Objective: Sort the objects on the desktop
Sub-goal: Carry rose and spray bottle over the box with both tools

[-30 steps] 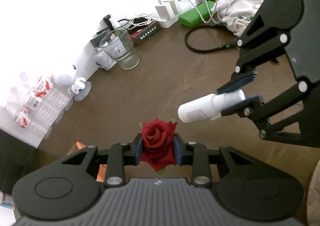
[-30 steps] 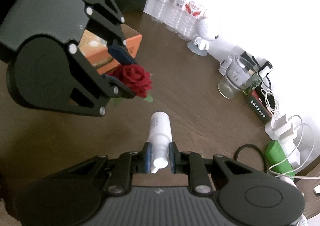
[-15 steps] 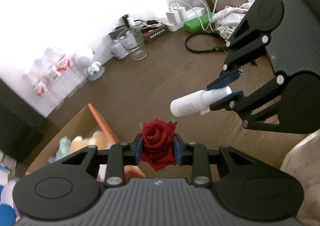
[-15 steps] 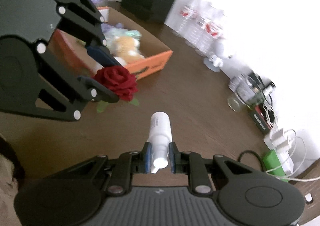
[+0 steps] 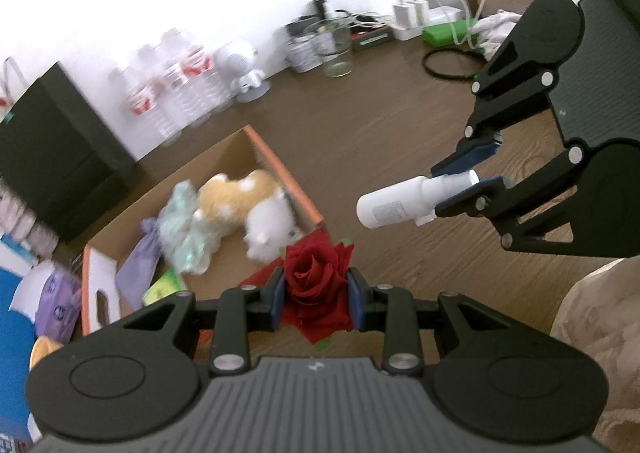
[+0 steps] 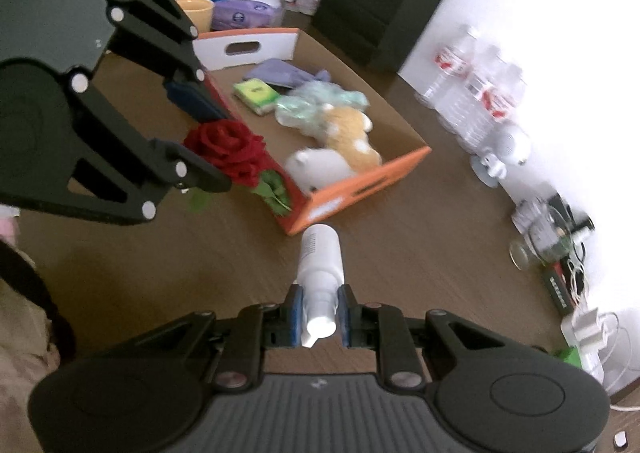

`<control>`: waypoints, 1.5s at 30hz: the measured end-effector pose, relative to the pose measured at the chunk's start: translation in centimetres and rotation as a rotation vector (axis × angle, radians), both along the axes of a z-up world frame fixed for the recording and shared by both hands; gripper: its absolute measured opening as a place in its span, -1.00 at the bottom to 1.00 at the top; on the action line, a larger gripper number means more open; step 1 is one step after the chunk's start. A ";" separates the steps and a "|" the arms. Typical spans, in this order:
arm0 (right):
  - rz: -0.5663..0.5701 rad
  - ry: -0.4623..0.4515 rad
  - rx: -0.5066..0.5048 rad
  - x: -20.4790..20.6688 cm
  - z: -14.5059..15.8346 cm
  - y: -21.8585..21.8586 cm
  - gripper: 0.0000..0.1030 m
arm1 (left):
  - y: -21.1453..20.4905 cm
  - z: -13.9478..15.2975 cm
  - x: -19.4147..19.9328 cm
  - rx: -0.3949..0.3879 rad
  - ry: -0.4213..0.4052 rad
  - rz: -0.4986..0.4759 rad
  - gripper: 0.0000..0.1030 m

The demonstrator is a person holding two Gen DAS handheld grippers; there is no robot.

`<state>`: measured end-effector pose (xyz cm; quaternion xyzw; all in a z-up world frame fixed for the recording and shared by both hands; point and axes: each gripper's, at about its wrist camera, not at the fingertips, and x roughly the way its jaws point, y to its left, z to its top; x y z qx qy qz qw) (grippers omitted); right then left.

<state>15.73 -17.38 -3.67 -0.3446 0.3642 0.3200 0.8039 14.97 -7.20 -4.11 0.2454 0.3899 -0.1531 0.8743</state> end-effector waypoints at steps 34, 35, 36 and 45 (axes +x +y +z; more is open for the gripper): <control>0.042 -0.077 0.027 2.6 2.3 14.8 -0.67 | 16.3 3.2 2.7 -0.007 -0.109 0.128 -0.39; 0.034 -0.079 0.026 3.1 2.3 15.0 -0.67 | 16.6 3.2 3.2 -0.006 -0.112 0.126 -0.39; 0.025 -0.080 0.026 3.5 2.3 15.1 -0.67 | 16.8 3.2 3.8 -0.006 -0.112 0.123 -0.39; -0.011 -0.028 0.013 7.1 0.3 16.5 -0.67 | 18.4 1.8 8.9 -0.009 -0.088 0.114 -0.39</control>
